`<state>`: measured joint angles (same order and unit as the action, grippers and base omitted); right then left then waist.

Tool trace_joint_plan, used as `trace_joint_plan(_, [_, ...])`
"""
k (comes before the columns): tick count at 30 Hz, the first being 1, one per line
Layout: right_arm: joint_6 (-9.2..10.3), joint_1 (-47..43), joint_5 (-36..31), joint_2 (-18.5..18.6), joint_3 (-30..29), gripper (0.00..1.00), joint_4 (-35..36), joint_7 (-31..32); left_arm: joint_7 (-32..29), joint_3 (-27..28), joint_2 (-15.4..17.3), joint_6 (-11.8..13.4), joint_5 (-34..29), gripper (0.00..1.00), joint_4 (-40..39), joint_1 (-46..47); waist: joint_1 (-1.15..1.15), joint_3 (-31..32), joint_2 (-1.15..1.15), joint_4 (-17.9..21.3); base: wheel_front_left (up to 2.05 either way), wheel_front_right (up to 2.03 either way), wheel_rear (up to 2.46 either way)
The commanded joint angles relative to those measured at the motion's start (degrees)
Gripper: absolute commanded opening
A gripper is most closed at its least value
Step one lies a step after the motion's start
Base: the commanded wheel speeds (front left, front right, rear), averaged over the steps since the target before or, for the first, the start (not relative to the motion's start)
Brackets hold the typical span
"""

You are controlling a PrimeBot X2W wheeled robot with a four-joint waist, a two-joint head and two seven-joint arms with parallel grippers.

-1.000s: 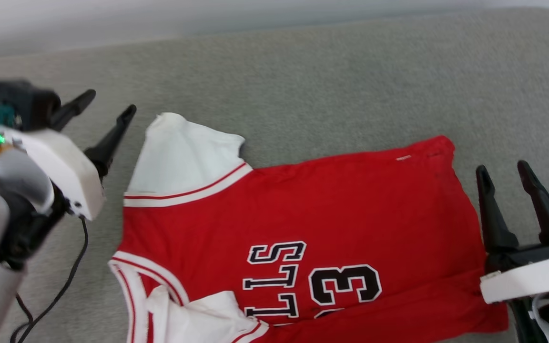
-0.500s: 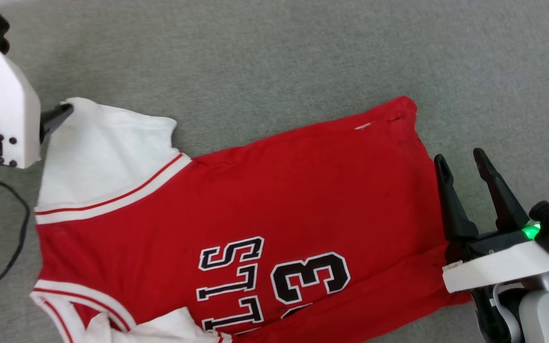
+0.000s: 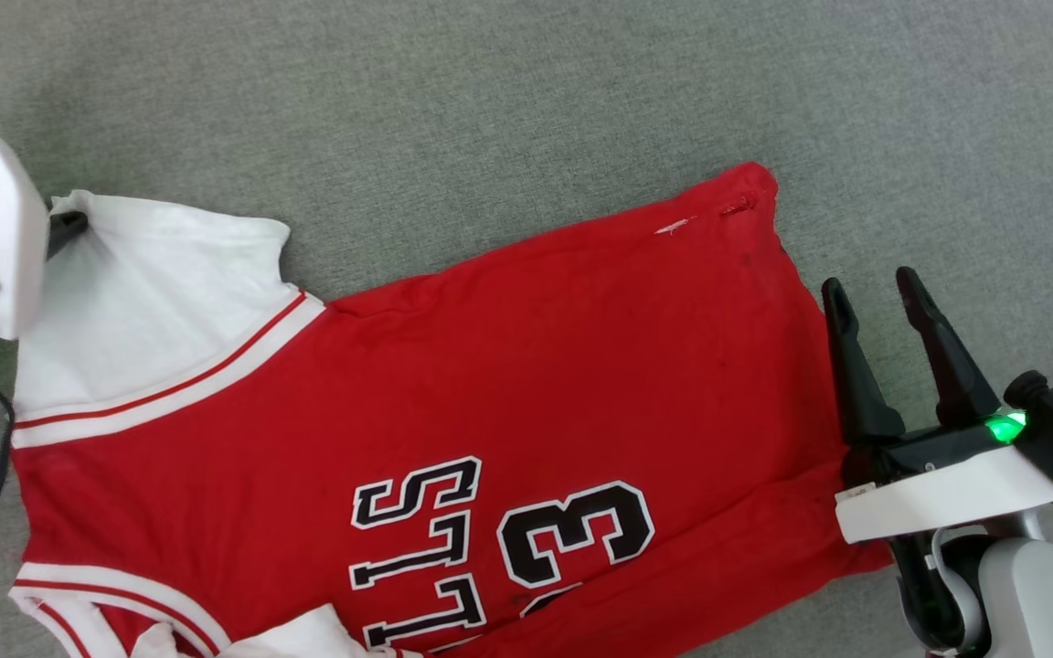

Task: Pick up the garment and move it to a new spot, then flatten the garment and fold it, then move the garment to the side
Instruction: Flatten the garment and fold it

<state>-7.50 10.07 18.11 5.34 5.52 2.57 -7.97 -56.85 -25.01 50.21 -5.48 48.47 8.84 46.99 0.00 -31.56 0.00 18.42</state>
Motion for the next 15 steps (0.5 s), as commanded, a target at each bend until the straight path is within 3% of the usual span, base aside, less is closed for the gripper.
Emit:
trace_joint_plan(1, [0.02, 0.9, -0.4, 0.3, -0.3, 1.0, 0.0, 0.2, 0.6, -1.9, -1.4, -0.3, -0.4, 0.0, 1.1, -3.2, 0.0, 0.6, 0.0, -0.5, 0.0, 0.0, 0.0])
trace_joint_plan(9, [0.02, 0.3, -1.7, 4.2, -1.0, 1.0, 2.0, 3.6, 15.3, -1.6, -4.4, -1.5, -3.4, 0.0, 0.0, -1.6, 0.0, 5.9, 0.0, -3.8, 0.0, 0.0, 0.0])
trace_joint_plan(14, [0.02, -0.1, -1.7, 8.4, -1.1, 1.0, 4.2, 9.3, 20.1, -2.9, -5.3, -1.8, -3.2, 0.0, -1.4, -2.5, 0.0, 9.3, 0.0, -6.7, 0.0, 0.0, 0.0])
trace_joint_plan(15, [0.02, 0.3, -0.8, 10.9, -0.9, 1.0, 5.1, 13.6, 22.0, -3.3, -5.9, -1.9, -2.4, 0.0, -2.5, -3.3, 0.0, 10.5, 0.0, -8.4, 0.0, 0.0, 0.0])
